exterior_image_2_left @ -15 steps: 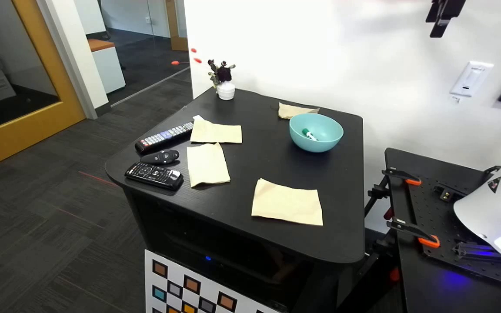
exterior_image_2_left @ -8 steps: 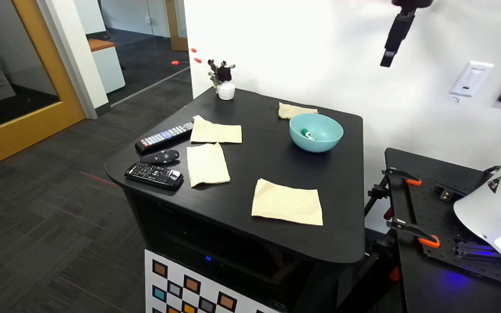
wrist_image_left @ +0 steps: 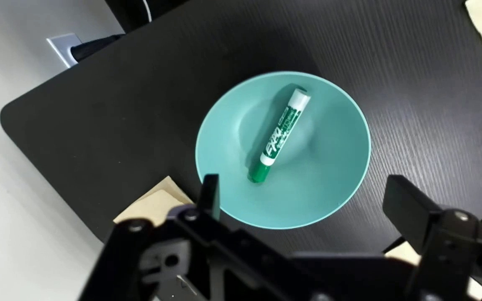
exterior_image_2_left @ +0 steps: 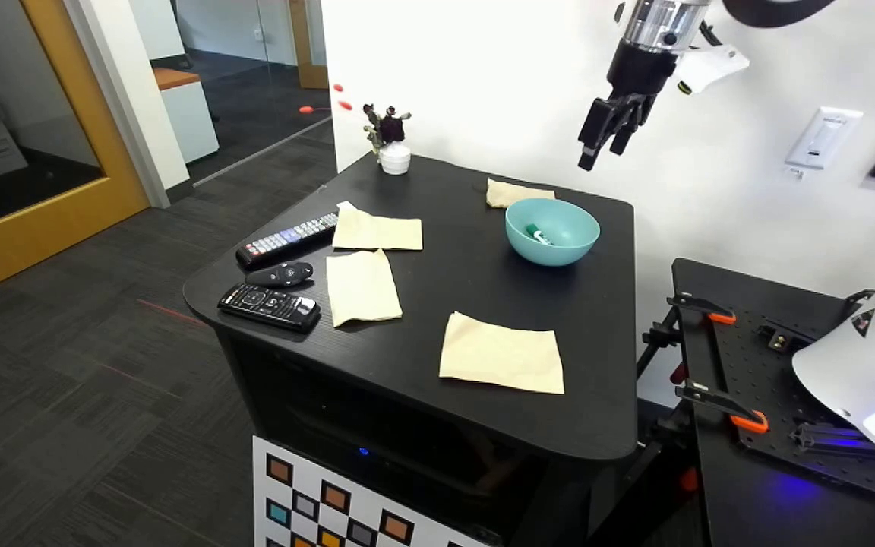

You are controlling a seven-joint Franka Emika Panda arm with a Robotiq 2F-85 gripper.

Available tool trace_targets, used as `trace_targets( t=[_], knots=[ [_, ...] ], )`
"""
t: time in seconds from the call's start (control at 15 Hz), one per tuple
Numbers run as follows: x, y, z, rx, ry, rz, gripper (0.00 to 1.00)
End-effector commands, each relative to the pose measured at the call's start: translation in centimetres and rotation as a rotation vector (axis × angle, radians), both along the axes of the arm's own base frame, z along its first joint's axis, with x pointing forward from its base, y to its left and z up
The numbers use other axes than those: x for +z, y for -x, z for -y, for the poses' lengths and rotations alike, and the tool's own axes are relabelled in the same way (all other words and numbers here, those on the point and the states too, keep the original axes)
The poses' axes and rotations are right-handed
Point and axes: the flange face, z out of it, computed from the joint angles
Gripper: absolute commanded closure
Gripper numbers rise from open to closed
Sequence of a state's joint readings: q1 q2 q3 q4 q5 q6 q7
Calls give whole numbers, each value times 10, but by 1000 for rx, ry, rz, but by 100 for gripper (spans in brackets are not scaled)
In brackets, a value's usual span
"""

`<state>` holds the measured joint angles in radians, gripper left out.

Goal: Take the green marker out of the blue bowl

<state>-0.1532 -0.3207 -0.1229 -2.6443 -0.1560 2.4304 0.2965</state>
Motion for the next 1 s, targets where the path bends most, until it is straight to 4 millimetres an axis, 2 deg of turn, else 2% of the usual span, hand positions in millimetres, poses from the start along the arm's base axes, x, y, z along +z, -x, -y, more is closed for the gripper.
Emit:
trace_targets(
  t=[0.0,0.4,0.93],
  knots=[
    [-31,-17,-3,-94,-2,46,0],
    [-72,-31,-8,-166,-10,83,0],
    [-78,-30,-6,-163,-2,65,0]
  ],
)
